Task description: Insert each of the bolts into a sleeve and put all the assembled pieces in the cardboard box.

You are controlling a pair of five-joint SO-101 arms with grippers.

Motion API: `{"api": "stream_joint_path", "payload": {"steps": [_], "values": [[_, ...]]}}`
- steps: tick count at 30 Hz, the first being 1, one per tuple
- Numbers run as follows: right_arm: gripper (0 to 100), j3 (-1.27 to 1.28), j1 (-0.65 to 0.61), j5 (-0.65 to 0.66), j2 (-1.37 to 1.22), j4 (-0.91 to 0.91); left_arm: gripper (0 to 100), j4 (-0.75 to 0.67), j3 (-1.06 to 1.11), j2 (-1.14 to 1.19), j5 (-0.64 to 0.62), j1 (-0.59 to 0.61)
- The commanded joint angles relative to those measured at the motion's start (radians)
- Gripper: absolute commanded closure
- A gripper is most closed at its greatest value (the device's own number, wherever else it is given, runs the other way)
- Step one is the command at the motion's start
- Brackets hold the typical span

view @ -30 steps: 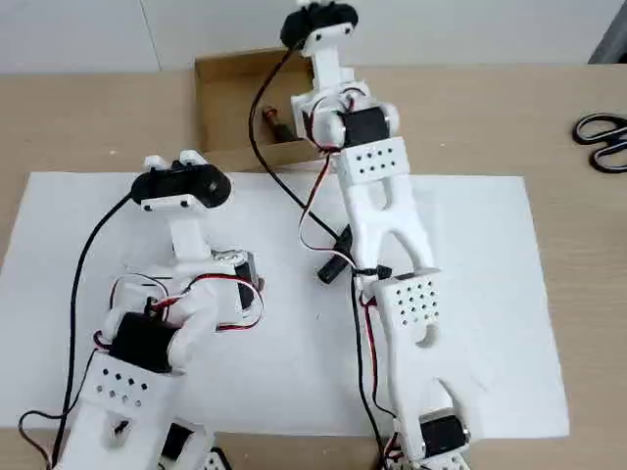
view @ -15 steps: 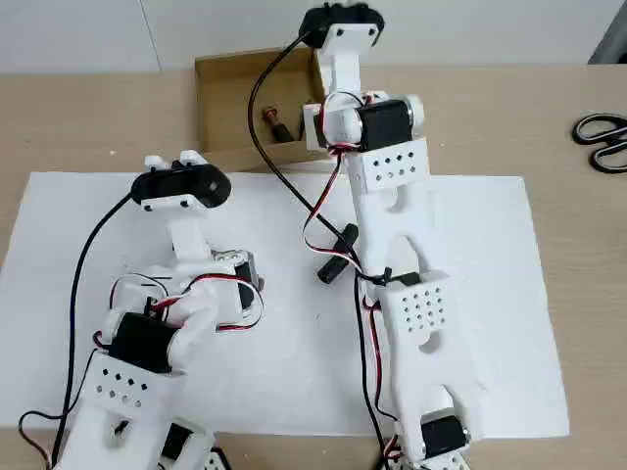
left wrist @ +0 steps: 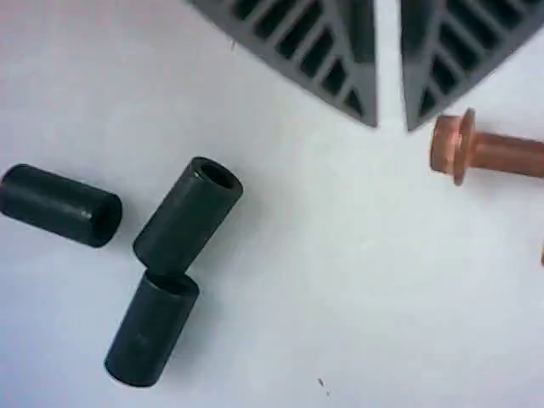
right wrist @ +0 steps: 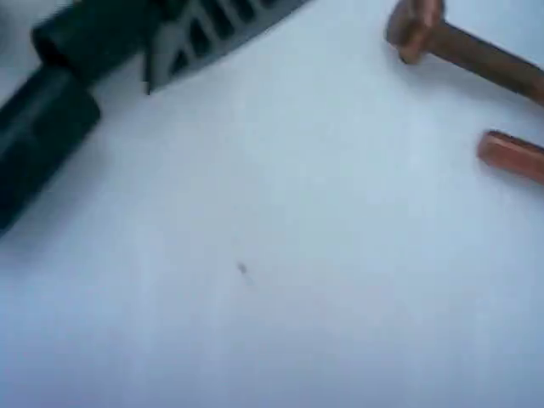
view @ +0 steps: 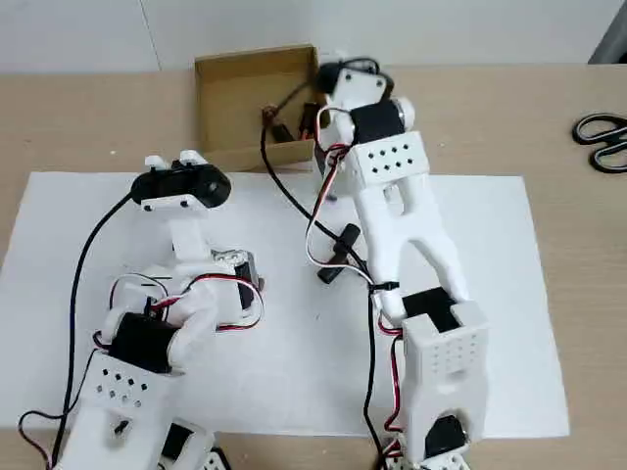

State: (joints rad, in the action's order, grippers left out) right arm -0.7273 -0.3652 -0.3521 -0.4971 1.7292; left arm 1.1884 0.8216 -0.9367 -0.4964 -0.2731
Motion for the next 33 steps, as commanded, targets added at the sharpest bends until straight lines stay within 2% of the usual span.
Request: {"api": "stream_joint_path", "payload": {"steps": [1,12,33], "values": [[82.2,0.041,0.010,-0.031,0.064,0.008,99,-0.002,-0.039,-0.002,0.008,-0.002],[82.2,0.114,0.012,-0.098,-0.050,-0.008,99,0.005,-0.039,-0.002,0.005,-0.002],[82.2,0.112,0.008,-0.100,-0.189,-0.148,99,0.005,-0.038,-0.002,0.003,-0.002]]}}
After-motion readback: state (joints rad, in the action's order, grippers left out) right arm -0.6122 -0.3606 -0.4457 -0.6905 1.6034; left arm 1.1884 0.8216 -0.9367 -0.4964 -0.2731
